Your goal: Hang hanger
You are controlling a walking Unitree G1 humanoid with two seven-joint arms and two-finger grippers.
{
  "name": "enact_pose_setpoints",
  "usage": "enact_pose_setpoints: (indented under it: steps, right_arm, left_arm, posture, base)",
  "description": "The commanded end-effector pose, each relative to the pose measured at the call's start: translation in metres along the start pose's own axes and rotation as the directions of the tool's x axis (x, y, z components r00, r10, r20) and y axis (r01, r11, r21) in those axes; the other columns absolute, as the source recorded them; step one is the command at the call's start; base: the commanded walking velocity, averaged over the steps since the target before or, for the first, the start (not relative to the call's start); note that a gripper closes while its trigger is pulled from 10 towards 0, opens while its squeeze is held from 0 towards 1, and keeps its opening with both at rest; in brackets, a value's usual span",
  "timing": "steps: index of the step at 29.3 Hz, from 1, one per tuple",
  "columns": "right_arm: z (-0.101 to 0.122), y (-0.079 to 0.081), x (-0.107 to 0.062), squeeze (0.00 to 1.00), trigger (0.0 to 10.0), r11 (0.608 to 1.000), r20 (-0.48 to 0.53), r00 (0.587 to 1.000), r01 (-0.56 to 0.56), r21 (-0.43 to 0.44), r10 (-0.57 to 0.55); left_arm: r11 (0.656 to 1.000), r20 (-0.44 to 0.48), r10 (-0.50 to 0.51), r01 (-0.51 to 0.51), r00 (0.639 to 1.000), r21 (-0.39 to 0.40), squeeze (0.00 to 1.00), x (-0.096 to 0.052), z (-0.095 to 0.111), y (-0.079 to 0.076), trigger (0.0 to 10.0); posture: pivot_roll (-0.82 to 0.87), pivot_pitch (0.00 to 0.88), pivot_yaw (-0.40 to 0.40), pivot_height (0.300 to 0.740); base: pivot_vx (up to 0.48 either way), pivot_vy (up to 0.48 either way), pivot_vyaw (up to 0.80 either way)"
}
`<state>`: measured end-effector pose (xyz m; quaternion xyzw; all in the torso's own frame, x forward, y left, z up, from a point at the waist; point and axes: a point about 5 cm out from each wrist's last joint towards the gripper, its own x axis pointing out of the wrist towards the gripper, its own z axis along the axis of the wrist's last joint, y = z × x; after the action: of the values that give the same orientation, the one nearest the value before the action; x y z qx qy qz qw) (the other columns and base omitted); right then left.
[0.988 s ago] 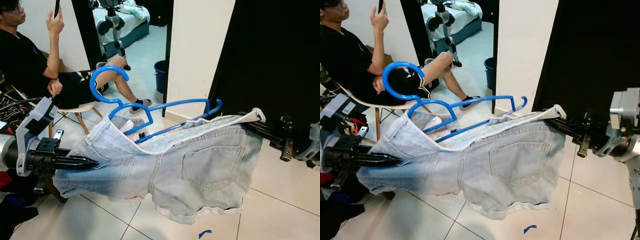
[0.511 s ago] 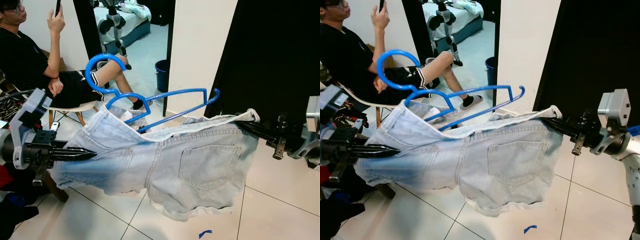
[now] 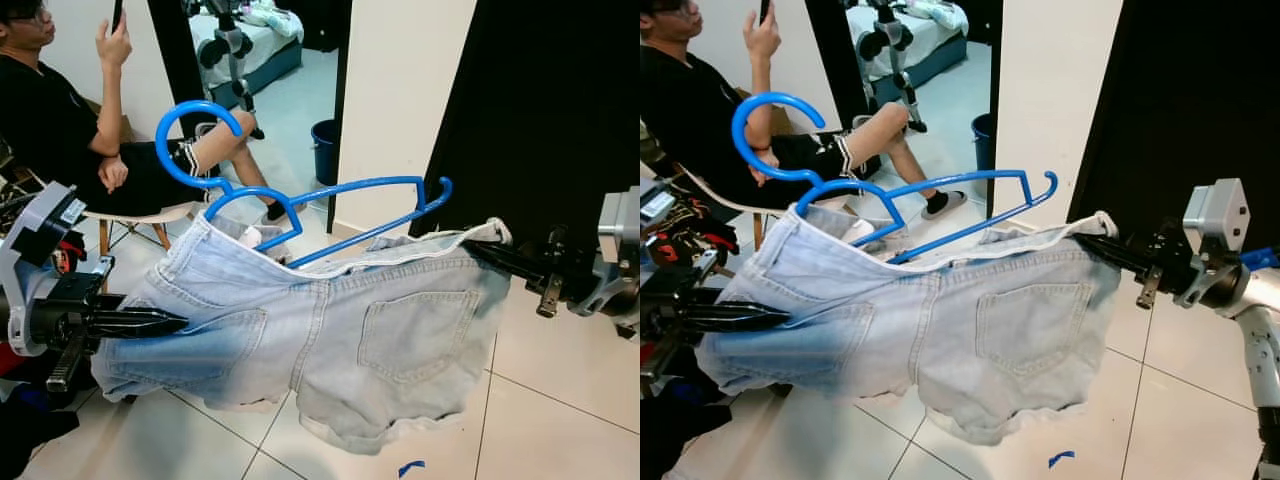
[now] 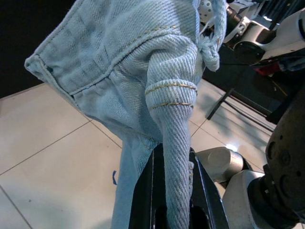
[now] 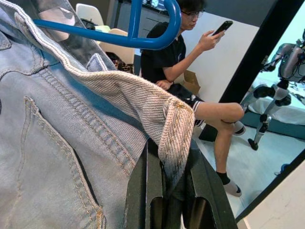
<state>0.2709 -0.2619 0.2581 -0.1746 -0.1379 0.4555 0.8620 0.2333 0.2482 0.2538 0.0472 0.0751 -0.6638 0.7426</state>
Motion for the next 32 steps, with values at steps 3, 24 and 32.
enact_pose_setpoints:
  steps: [3,24,32]
  right_arm:
    - [0.002,-0.011,-0.010,0.00,10.0,0.995,-0.007,0.995,0.100,-0.015,-0.100]
    - [0.013,-0.015,-0.009,0.00,10.0,0.994,0.009,0.995,0.098,-0.054,-0.098]
    - [0.019,-0.015,-0.012,0.00,10.0,0.995,0.007,0.997,0.074,-0.073,-0.073]
  left_arm:
    - [1.000,-0.049,-0.003,0.002,0.999,-0.027,0.00,-0.007,-0.003,-0.003,9.4]
    - [0.996,-0.254,0.020,-0.043,0.967,-0.084,0.00,-0.010,-0.028,-0.005,9.5]
    - [0.995,-0.280,0.068,-0.085,0.958,-0.050,0.00,-0.016,-0.025,0.000,9.4]
  posture:
    - [0.09,0.078,0.006,0.740]
    - [0.09,0.081,0.009,0.740]
    - [0.08,0.077,0.007,0.740]
  base:
    - [0.000,0.000,0.00]
    - [0.000,0.000,0.00]
    - [0.000,0.000,0.00]
